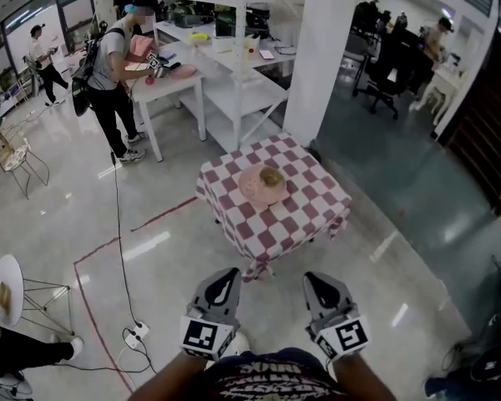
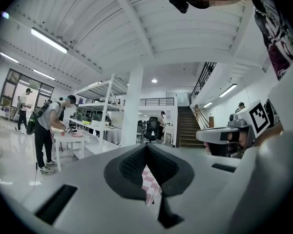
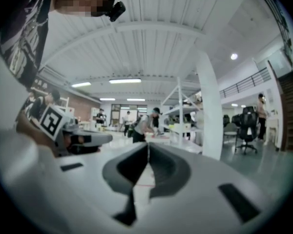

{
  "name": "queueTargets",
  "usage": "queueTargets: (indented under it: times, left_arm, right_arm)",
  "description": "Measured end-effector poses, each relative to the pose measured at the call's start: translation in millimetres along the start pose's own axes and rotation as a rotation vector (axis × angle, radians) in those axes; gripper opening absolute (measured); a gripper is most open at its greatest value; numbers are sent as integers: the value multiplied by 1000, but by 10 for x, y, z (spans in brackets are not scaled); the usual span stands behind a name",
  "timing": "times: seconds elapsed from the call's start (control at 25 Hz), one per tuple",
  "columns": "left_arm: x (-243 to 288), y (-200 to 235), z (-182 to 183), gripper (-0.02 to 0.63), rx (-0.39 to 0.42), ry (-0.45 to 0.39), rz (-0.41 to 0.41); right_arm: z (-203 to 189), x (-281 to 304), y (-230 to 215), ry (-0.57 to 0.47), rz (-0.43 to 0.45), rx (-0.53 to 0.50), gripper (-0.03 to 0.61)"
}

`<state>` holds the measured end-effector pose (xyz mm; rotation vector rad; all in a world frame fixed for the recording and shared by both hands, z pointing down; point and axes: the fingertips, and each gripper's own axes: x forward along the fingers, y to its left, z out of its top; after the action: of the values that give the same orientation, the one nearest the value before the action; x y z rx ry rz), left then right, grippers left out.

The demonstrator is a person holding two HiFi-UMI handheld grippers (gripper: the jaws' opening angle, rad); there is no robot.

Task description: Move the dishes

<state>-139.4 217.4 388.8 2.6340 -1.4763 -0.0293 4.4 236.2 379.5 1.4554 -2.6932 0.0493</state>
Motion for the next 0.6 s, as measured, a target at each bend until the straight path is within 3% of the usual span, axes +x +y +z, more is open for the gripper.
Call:
queueTargets:
  times: [0.6]
  left_arm:
    - [166,357,-85,28,13,20,5]
  right_arm:
    - [-7,292,-178,0,-53,-1,34]
